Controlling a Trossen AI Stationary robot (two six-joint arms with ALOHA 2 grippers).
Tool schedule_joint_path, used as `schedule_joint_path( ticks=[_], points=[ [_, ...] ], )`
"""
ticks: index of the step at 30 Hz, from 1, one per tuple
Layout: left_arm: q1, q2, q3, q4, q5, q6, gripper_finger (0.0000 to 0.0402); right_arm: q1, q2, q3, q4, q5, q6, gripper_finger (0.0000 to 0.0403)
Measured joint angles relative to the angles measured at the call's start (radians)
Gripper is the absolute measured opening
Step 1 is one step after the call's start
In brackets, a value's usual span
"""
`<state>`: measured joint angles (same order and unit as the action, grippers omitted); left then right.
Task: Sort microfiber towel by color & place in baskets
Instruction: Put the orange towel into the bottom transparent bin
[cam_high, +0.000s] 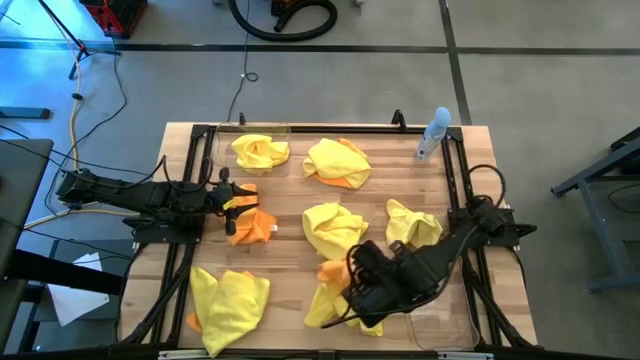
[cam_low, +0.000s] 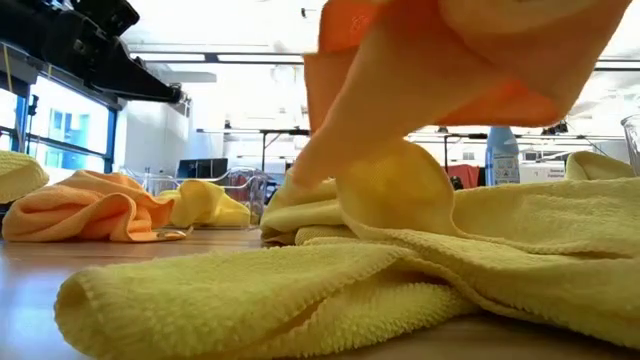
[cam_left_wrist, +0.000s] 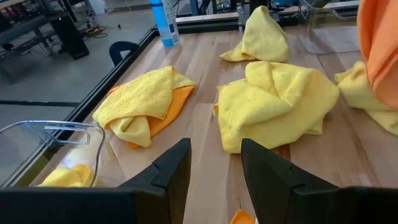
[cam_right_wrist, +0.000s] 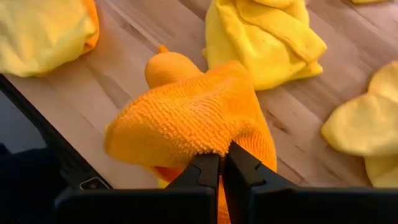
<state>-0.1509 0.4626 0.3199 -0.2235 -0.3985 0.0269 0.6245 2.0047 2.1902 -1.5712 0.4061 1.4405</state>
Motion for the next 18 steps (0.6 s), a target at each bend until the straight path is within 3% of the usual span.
schedule_joint_path(
  ticks=[6, 12, 18],
  points=[
    [0.000, 0.008, 0.000, -0.020, 0.000, -0.014, 0.0129, 0.045, -0.102, -0.098, 0.001, -0.028, 0.125, 0.0000],
    [0.000, 0.010, 0.000, -0.046, 0.000, -0.024, 0.0129, 0.115, -0.244, -0.233, 0.001, -0.084, 0.349, 0.0000],
    [0.000, 0.010, 0.000, -0.046, 0.000, -0.024, 0.0129, 0.190, -0.364, -0.369, -0.001, -0.277, 0.618, 0.0000]
  ],
)
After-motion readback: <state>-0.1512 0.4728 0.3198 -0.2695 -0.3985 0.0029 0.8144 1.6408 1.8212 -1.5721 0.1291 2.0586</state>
